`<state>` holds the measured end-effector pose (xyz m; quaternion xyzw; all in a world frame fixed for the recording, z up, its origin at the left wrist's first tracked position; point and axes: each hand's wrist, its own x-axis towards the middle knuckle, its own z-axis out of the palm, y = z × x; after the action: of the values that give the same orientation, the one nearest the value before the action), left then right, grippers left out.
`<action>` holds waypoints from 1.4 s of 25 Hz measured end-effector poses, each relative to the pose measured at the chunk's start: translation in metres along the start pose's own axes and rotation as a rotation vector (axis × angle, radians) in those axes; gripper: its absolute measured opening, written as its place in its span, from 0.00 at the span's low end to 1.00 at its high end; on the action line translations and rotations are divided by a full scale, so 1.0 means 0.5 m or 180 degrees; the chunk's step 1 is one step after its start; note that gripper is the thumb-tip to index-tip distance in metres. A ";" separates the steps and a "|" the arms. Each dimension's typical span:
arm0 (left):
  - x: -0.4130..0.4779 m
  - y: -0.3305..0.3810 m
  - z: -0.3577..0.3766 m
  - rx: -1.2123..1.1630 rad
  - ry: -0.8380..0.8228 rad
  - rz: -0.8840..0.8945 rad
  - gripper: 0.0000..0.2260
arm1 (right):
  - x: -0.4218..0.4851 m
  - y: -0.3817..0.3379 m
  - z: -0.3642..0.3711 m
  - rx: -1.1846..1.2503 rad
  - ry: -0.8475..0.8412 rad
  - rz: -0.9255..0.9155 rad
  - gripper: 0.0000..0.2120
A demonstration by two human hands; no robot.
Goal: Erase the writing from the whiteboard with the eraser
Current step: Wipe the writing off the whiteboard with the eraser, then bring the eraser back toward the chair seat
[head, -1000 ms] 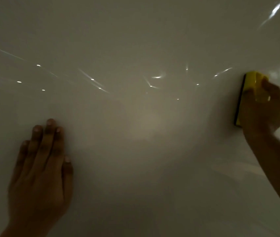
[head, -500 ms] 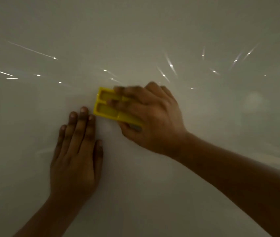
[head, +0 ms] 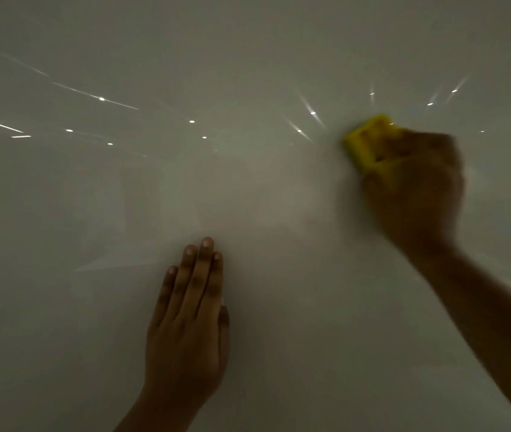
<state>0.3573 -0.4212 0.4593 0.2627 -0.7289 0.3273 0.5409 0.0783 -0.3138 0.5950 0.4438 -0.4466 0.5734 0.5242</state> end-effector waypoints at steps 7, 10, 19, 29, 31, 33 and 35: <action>-0.037 -0.003 0.020 0.0101 0.0075 0.0024 0.25 | -0.278 -0.131 -0.030 0.0384 -0.0507 0.0589 0.12; -0.041 -0.003 0.022 -0.0027 0.0125 0.0000 0.25 | -0.221 -0.176 -0.007 0.0299 -0.0883 -0.0531 0.14; -0.090 0.055 -0.001 -0.0270 -0.0229 -0.0389 0.30 | -0.241 -0.164 -0.053 0.0493 -0.1735 -0.1000 0.18; -0.209 0.235 -0.049 -0.2151 -0.2000 0.0045 0.28 | -0.383 -0.094 -0.306 0.0169 -0.3648 0.0138 0.25; -0.223 0.293 -0.042 -0.2655 -0.2338 -0.0119 0.27 | -0.410 -0.079 -0.375 0.0086 -0.3809 0.0414 0.26; -0.238 0.335 -0.036 -0.3095 -0.2644 -0.0107 0.27 | -0.432 -0.065 -0.429 0.0017 -0.3959 0.0692 0.27; -0.267 0.415 -0.013 -0.3472 -0.2952 0.0023 0.26 | -0.465 -0.025 -0.510 -0.0138 -0.4084 0.1343 0.31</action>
<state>0.2455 -0.2779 0.2923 0.0645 -0.9444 -0.2274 0.2285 0.0934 -0.1114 0.3156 0.5891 -0.7579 0.2773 0.0408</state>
